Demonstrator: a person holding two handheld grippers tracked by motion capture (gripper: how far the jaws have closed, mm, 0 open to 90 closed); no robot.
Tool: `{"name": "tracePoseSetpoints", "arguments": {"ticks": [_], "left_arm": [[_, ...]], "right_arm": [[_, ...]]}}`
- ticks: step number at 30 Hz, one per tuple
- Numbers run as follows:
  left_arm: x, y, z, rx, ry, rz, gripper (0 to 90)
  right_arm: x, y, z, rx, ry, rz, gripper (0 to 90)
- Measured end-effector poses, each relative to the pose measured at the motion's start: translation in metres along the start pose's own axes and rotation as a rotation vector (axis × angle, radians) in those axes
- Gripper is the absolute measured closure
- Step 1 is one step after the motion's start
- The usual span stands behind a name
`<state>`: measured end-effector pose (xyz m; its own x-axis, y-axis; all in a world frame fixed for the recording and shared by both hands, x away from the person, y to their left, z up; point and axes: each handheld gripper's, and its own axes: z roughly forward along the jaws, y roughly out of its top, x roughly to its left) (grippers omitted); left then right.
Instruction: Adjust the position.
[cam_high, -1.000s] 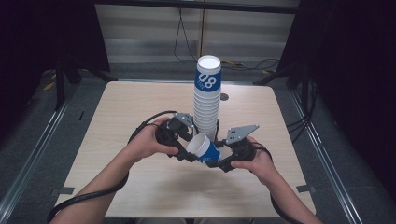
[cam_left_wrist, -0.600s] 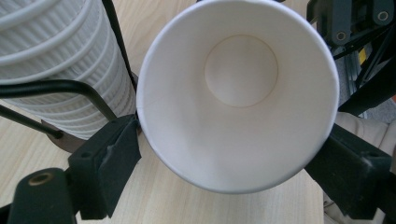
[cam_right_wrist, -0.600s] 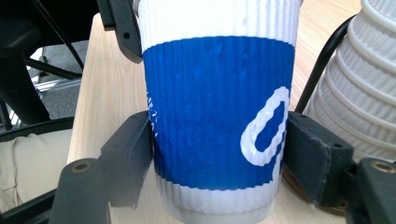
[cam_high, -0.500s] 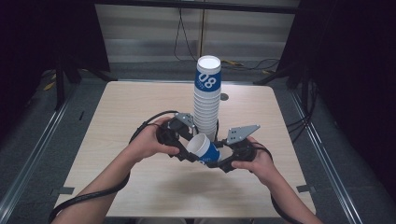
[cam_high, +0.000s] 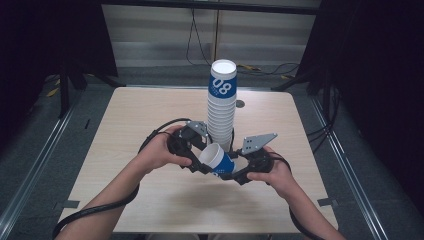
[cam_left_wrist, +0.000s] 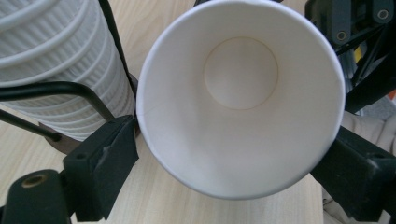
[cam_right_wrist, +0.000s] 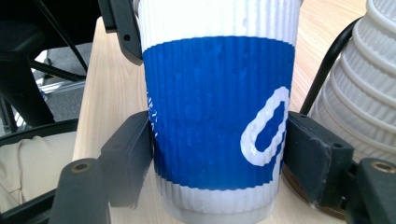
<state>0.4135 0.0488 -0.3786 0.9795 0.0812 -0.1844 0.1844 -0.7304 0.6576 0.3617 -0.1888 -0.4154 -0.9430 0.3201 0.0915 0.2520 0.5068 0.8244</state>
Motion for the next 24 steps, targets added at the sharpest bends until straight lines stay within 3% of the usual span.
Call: {"name": "tracePoseSetpoints", "arguments": {"ticks": [7,24], "left_arm": [[-0.0004,-0.0001,-0.0018,-0.011,-0.009,0.015,15.3],[-0.0012,0.0011,-0.0011,-0.031,-0.022,0.005,14.8]], "right_arm": [[-0.0008,0.0004,0.0003,-0.009,0.006,0.005,27.6],[-0.0003,0.0005,0.0003,-0.009,0.008,-0.001,27.6]]}}
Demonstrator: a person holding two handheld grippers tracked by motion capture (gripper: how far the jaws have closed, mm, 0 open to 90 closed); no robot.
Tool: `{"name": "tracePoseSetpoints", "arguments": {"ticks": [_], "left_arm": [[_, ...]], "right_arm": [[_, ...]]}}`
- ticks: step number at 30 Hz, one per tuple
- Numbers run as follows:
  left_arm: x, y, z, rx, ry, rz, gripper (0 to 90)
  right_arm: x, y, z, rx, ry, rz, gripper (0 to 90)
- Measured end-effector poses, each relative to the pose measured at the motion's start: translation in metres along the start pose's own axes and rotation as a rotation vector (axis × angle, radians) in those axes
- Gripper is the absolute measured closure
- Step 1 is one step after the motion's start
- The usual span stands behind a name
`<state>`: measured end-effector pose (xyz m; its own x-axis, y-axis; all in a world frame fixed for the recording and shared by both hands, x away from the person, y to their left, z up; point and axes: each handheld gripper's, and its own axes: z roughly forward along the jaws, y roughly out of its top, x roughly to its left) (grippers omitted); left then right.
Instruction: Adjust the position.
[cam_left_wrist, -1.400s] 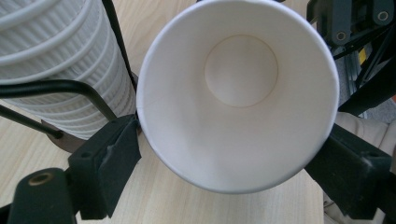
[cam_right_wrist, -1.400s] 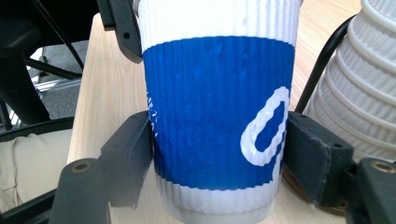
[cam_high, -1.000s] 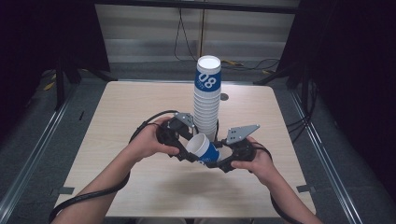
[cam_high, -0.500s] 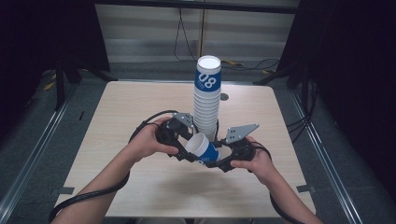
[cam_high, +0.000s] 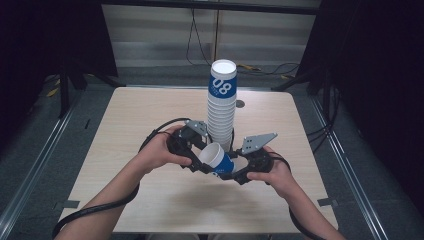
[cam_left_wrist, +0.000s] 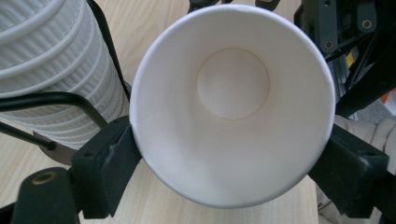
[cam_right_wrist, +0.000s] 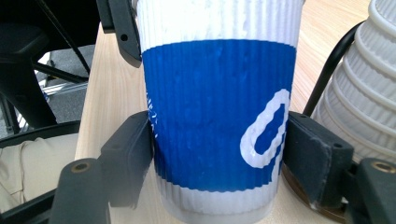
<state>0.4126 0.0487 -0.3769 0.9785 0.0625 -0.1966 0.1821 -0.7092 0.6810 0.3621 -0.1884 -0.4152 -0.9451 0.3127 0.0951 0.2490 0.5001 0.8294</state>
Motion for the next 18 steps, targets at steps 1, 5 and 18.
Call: {"name": "tracePoseSetpoints", "arguments": {"ticks": [1,5,18], "left_arm": [[-0.0001,0.0002,0.0000,-0.002,0.002,0.000,14.6],[-0.0007,0.0013,-0.0006,-0.009,-0.004,-0.008,13.9],[-0.0039,0.0056,-0.0037,0.007,0.015,-0.013,16.3]], "right_arm": [[0.0001,0.0000,0.0002,-0.002,0.003,-0.001,27.6],[0.0008,0.0009,0.0012,0.002,0.002,-0.008,27.6],[0.0013,0.0022,0.0040,0.011,-0.001,-0.018,27.6]]}}
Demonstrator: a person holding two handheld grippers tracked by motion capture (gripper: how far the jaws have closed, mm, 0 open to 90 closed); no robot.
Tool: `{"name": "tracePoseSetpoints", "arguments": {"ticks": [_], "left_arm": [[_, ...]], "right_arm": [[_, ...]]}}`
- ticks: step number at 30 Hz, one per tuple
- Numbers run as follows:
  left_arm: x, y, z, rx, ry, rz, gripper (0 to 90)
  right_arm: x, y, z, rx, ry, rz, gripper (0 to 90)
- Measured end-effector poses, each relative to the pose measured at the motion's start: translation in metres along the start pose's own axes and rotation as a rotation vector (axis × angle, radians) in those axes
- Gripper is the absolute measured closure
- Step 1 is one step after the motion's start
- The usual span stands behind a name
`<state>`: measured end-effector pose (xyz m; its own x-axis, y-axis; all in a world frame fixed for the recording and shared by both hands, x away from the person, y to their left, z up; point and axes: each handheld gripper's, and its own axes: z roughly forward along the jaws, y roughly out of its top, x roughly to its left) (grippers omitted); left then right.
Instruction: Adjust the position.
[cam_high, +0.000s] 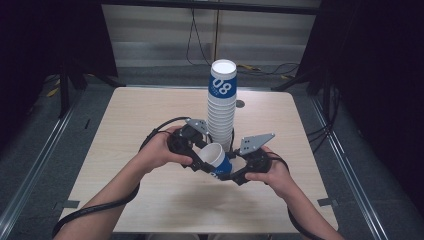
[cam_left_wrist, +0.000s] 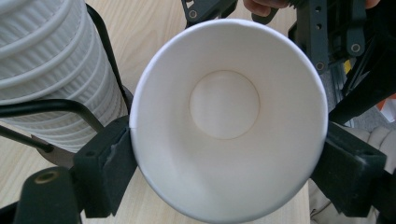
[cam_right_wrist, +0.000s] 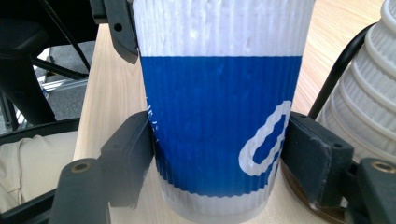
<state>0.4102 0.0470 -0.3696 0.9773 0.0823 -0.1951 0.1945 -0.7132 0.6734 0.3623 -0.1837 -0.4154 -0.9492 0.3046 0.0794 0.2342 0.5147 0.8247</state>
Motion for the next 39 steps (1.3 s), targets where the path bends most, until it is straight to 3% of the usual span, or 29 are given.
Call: {"name": "tracePoseSetpoints", "arguments": {"ticks": [11,16,22,23,24,30,34,37,39], "left_arm": [[-0.003,0.003,0.001,0.051,0.010,0.012,19.5],[-0.005,0.004,0.000,0.090,0.031,0.019,19.5],[-0.005,0.003,0.000,0.134,0.060,0.006,19.4],[-0.004,0.003,0.000,0.144,0.073,0.008,19.4],[-0.005,0.002,0.002,0.188,0.088,0.010,19.3],[-0.007,0.000,0.008,0.245,0.105,0.029,19.2],[-0.008,-0.001,0.011,0.245,0.105,0.018,19.1],[-0.006,-0.002,0.012,0.279,0.108,0.038,18.9],[-0.006,-0.004,0.013,0.270,0.116,0.036,18.9]], "right_arm": [[0.003,-0.001,0.005,0.005,-0.006,0.007,24.6],[0.003,-0.003,0.007,0.023,-0.028,0.014,17.5],[0.002,-0.006,0.006,0.030,-0.032,0.025,16.8],[0.002,-0.006,0.006,0.032,-0.033,0.027,16.8],[0.002,-0.008,0.007,0.035,-0.030,0.028,16.8],[0.004,-0.013,0.015,0.052,-0.027,0.027,17.1],[0.006,-0.016,0.021,0.068,-0.029,0.021,17.3],[0.007,-0.018,0.025,0.066,-0.021,0.025,17.3],[0.007,-0.019,0.027,0.069,-0.018,0.026,17.4]]}}
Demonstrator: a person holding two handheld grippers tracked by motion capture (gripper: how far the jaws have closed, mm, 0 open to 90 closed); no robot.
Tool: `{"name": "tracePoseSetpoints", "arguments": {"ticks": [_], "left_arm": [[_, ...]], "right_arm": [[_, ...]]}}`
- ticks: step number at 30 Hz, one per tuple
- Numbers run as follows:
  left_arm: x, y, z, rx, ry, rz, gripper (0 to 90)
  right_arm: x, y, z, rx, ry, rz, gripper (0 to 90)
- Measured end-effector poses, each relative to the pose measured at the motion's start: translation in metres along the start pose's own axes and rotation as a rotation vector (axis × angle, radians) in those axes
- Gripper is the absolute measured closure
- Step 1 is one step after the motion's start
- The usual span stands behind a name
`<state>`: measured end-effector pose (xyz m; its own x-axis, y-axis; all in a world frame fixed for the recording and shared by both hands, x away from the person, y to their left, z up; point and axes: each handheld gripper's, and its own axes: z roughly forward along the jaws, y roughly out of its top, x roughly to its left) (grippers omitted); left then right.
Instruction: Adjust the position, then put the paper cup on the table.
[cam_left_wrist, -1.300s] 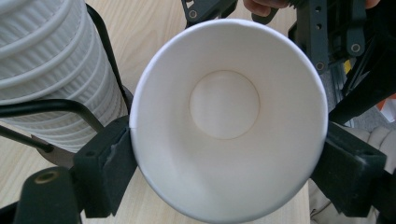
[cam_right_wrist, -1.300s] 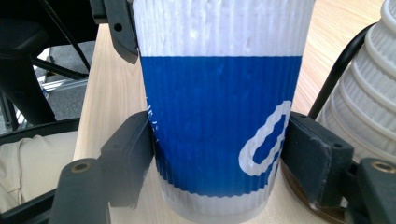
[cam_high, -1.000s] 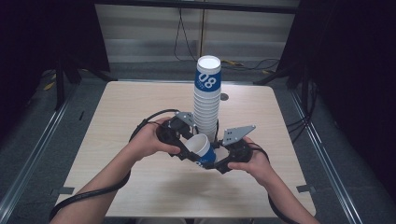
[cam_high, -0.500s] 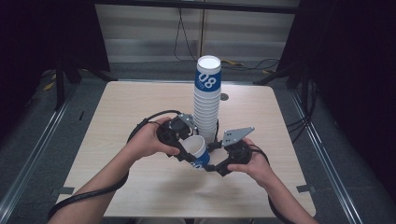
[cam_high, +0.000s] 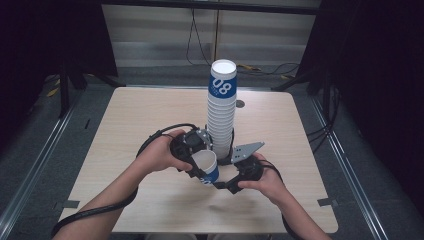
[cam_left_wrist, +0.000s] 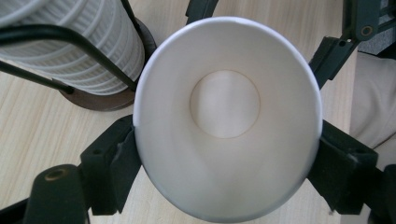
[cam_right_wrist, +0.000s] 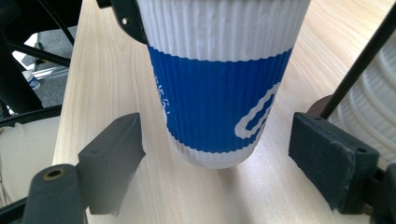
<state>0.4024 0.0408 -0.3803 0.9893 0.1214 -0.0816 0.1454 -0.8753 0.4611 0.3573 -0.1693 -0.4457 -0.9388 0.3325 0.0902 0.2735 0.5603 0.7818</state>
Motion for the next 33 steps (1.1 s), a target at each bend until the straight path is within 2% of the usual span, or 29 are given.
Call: {"name": "tracePoseSetpoints", "arguments": {"ticks": [8,13,21,27,28,30,32,33], "left_arm": [[0.001,-0.004,0.001,0.002,0.003,-0.018,18.6],[0.001,-0.006,0.005,0.025,0.029,-0.013,18.5],[0.002,-0.007,0.009,0.044,0.026,-0.017,18.3],[0.000,-0.005,0.011,0.038,0.028,-0.022,18.1],[0.000,-0.004,0.012,0.052,0.026,-0.004,18.1],[-0.002,-0.005,0.014,0.057,0.034,-0.016,18.0],[-0.003,-0.005,0.016,0.050,0.024,-0.031,17.9],[-0.003,-0.005,0.016,0.052,0.024,-0.023,17.8]], "right_arm": [[0.001,-0.003,0.007,0.002,0.006,0.002,17.3],[0.000,-0.008,0.012,0.006,0.008,0.007,17.4],[0.000,-0.011,0.014,0.009,0.001,0.005,17.3],[0.000,-0.015,0.019,0.006,-0.010,0.020,16.8],[0.000,-0.015,0.020,0.004,-0.008,0.018,16.9],[0.001,-0.016,0.024,0.005,-0.005,0.012,16.9],[0.002,-0.016,0.028,0.004,-0.001,0.013,16.9],[0.002,-0.016,0.029,0.003,0.001,0.015,16.9]]}}
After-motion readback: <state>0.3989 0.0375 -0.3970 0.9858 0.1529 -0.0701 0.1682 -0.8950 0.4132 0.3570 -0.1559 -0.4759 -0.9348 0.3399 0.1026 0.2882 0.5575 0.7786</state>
